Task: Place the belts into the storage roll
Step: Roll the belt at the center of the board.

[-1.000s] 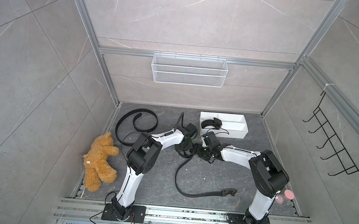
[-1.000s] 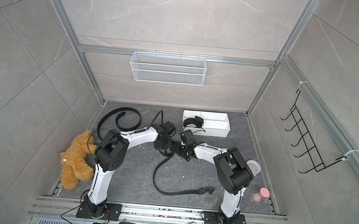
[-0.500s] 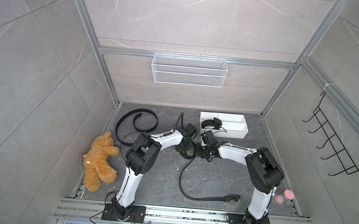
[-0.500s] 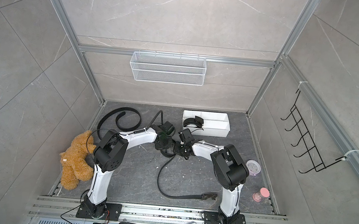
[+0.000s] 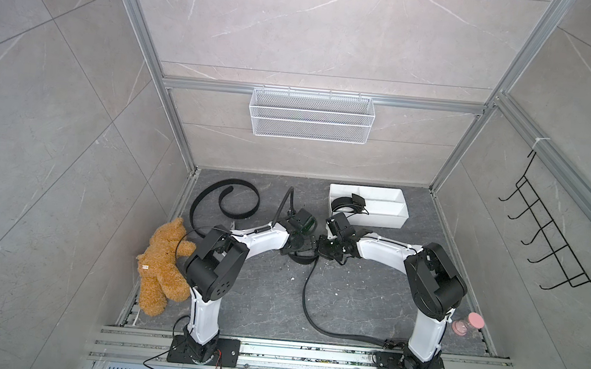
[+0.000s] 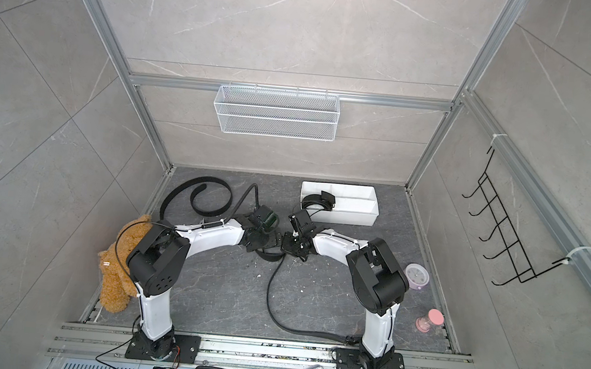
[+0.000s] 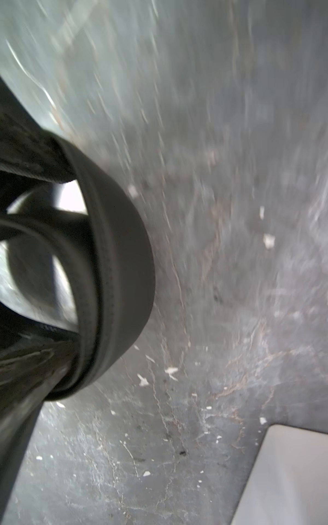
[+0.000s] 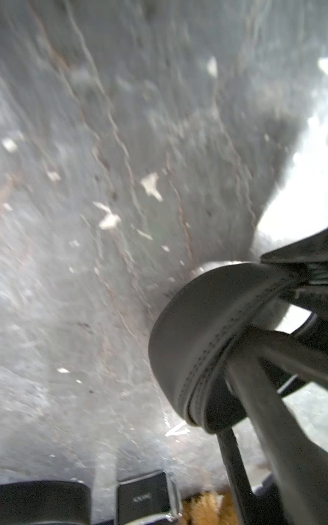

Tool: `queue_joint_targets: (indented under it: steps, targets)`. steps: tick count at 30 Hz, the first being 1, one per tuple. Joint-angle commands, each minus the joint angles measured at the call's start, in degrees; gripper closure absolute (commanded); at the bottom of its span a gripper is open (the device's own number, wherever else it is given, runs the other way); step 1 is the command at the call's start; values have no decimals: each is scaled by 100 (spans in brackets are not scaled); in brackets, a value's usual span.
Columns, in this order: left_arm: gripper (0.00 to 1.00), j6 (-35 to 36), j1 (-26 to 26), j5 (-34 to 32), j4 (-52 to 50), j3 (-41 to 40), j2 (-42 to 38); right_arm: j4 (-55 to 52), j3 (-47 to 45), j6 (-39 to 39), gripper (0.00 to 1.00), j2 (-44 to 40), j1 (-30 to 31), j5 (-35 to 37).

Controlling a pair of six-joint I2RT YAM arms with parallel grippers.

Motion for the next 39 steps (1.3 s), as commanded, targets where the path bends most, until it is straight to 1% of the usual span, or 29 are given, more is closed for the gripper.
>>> queue_joint_targets:
  steps: [1, 3, 6, 10, 13, 16, 18, 19, 23, 27, 30, 34, 37, 38, 39]
  targets:
    - [8, 106, -75, -48, 226, -274, -1100, -656, 67, -21, 100, 297, -170, 698]
    - [7, 191, -94, 76, 502, -460, -1382, -685, 120, -51, 100, 354, -172, 692]
    - [5, 154, -92, 270, 661, -491, -1579, -640, 132, -44, 100, 408, -171, 644]
    - [5, 266, -163, 509, 363, -323, -1647, -686, 150, -57, 100, 378, -170, 657]
    - [6, 521, -577, 431, -117, -396, -1746, -875, 306, -156, 100, 382, -170, 708]
    - [5, 471, -1146, 333, -757, -547, -1628, -1090, 530, -279, 100, 479, -171, 746]
    - [5, 221, -1466, 167, -1021, -719, -1586, -1171, 640, -323, 100, 556, -168, 753]
    - [5, 99, -1545, 157, -1083, -783, -1567, -1207, 689, -341, 100, 591, -166, 760]
    - [5, -289, -1738, 385, -1241, -968, -1311, -1471, 956, -493, 100, 725, -179, 775]
    - [11, -469, -1793, 782, -1357, -1024, -758, -1977, 1327, -817, 100, 866, -187, 847]
    - [18, -457, -1776, 824, -1337, -995, -482, -2304, 1557, -1103, 100, 960, -189, 910]
    - [35, -390, -1615, 915, -1345, -950, -246, -2729, 1801, -1558, 100, 1089, -187, 1078]
    - [49, -213, -1331, 1028, -1436, -1006, -190, -2931, 1873, -1841, 100, 1153, -254, 1210]
    - [52, -141, -1214, 996, -1513, -1033, -229, -2974, 1896, -1919, 100, 1171, -288, 1234]
    - [52, -41, -1068, 947, -1624, -1075, -309, -3011, 1892, -1990, 100, 1192, -323, 1259]
